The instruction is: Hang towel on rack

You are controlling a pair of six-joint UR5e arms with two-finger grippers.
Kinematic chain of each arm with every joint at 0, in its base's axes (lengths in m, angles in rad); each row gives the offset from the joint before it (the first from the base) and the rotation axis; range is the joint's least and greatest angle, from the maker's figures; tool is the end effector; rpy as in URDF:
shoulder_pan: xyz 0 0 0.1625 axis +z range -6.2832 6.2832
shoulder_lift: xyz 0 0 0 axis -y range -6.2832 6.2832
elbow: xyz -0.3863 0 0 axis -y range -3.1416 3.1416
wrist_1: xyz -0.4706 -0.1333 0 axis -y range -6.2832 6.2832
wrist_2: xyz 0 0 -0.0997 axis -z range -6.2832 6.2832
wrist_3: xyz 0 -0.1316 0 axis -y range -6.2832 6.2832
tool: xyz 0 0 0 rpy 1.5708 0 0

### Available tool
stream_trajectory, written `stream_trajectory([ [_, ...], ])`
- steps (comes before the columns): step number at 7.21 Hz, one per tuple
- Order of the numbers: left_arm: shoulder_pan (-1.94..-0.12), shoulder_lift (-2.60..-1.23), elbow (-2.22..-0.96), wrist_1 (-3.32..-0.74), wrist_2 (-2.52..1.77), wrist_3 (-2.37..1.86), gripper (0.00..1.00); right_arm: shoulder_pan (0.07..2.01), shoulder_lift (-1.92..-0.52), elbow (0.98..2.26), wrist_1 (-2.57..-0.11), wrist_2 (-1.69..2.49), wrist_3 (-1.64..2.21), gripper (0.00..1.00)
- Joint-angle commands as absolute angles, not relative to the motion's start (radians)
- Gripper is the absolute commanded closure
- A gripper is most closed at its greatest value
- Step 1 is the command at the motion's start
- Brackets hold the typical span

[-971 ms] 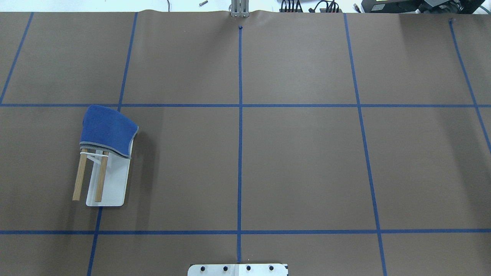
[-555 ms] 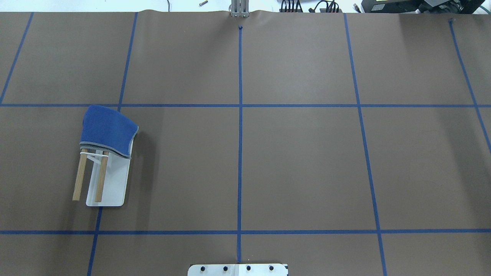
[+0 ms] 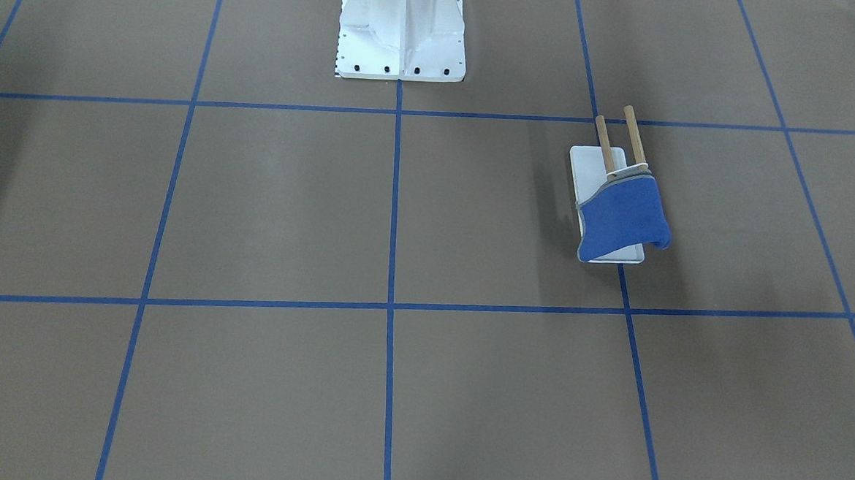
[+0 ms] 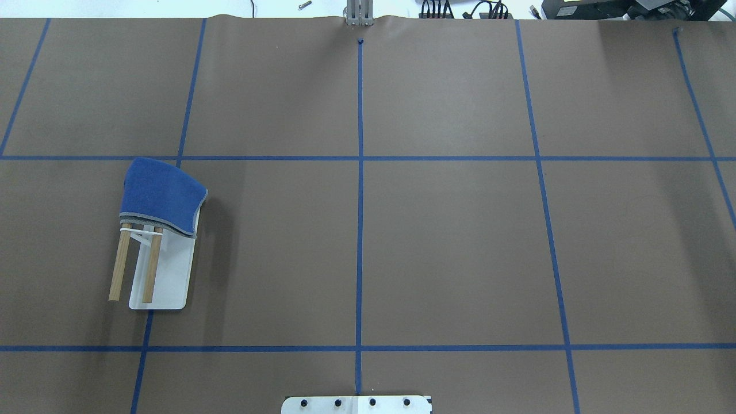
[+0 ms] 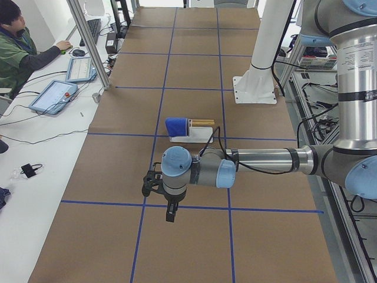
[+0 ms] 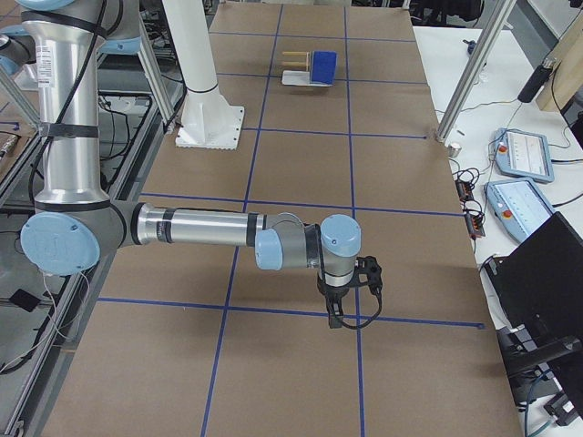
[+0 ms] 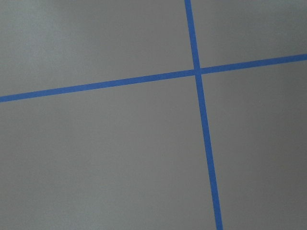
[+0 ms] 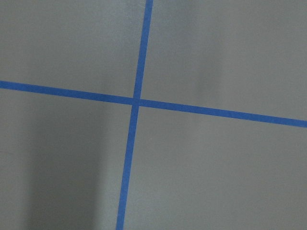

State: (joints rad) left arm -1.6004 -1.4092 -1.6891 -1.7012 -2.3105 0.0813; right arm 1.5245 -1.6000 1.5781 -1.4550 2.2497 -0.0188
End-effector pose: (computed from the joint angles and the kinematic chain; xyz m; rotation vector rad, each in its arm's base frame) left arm -0.0598 -0.5142 0.6523 0.1240 0.7337 0.0815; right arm 0.0243 -0.5698 0.6516 0.0810 -0.6798 -0.0944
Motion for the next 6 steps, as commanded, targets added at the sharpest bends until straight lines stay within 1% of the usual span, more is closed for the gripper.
stream_trajectory([
  [1, -1.600, -1.396, -1.690, -1.701, -2.312, 0.081, 0.01, 1.525, -1.600, 1.578, -1.454, 2.250, -0.018, 0.00],
  [6, -1.600, -1.384, -1.690, -1.701, -2.310, 0.081, 0.01, 1.525, -1.601, 1.578, -1.456, 2.252, -0.018, 0.00],
])
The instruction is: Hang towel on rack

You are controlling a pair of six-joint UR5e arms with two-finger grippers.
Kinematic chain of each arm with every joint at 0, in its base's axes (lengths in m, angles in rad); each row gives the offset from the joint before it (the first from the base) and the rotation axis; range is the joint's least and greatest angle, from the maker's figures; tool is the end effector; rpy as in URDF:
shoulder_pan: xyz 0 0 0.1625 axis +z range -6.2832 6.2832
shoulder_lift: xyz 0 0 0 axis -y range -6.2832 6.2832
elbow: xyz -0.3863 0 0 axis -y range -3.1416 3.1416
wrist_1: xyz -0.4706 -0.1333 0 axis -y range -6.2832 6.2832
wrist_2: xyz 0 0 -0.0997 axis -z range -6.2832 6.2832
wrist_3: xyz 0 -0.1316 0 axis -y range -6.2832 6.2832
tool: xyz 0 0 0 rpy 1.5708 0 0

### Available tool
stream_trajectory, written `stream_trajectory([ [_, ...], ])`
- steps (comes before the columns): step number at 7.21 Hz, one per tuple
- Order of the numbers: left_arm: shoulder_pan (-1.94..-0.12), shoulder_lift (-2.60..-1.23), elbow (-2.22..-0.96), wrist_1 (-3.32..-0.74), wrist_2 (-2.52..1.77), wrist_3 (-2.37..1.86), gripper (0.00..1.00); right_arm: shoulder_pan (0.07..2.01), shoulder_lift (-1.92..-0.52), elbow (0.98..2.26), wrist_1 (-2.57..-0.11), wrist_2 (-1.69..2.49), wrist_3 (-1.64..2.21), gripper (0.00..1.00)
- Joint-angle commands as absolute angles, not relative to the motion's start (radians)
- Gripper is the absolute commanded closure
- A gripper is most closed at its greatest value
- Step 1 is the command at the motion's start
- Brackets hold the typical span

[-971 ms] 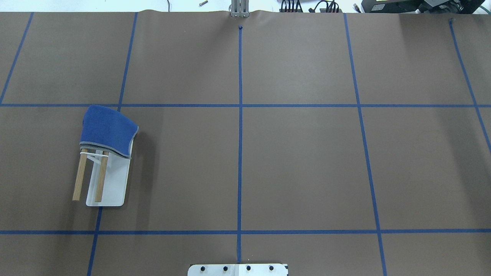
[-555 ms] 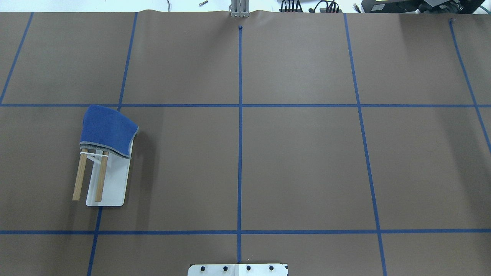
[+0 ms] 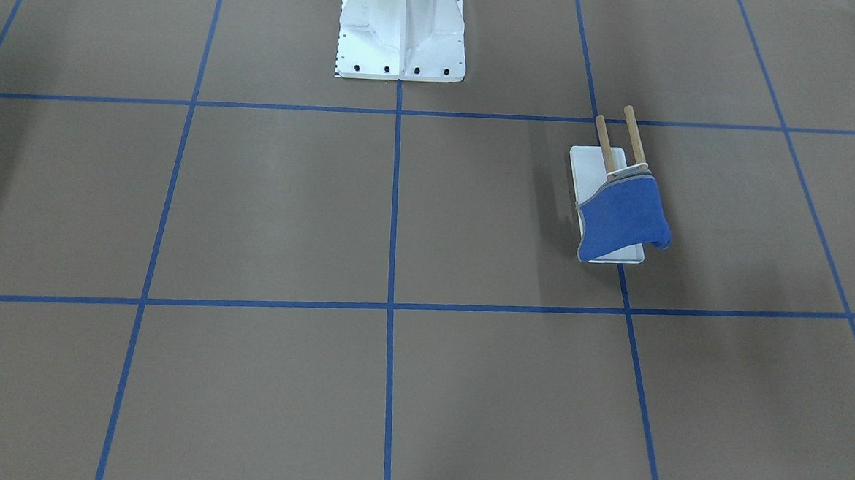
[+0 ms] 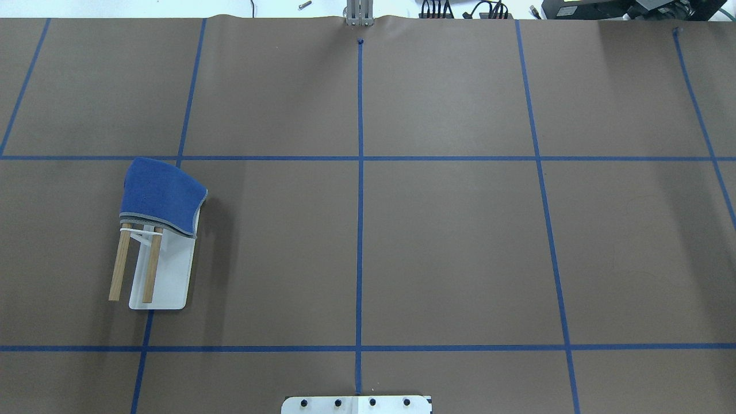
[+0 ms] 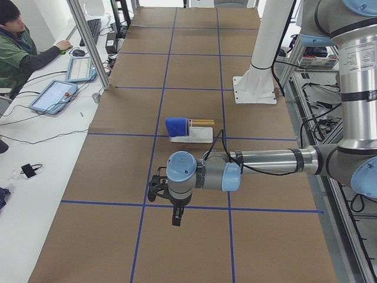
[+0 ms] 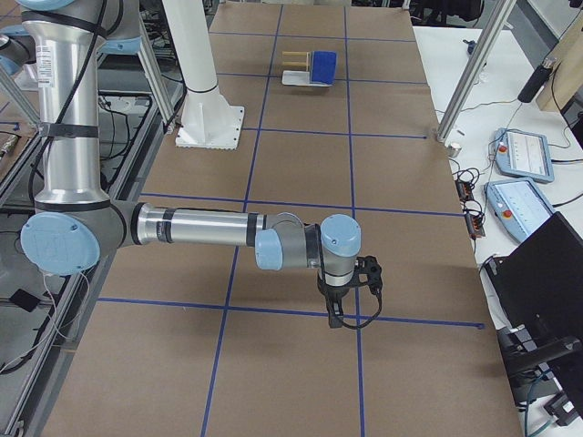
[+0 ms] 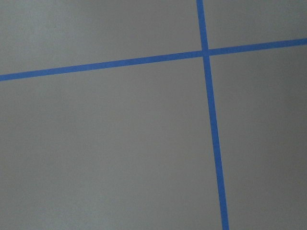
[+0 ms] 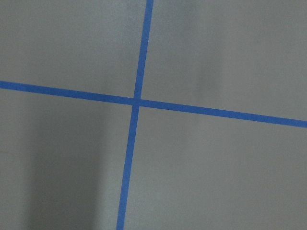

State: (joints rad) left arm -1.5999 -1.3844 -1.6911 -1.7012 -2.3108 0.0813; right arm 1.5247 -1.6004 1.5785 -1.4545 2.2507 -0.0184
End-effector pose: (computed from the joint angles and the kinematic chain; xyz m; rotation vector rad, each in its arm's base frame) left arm -0.0592 -0.5022 0.6638 0.1021 0.7354 0.0736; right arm 0.0243 -0.5697 0.6514 0.0813 -0.6808 -0.0940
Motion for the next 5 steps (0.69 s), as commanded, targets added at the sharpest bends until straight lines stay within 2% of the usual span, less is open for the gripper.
stream_trajectory([
  [1, -1.600, -1.382, -1.692, -1.701, -2.310, 0.081, 0.01, 1.525, -1.601, 1.578, -1.454, 2.252, -0.018, 0.00],
  [5, -1.598, -1.374, -1.692, -1.700, -2.312, 0.081, 0.01, 1.523, -1.608, 1.563, -1.456, 2.250, -0.020, 0.00],
])
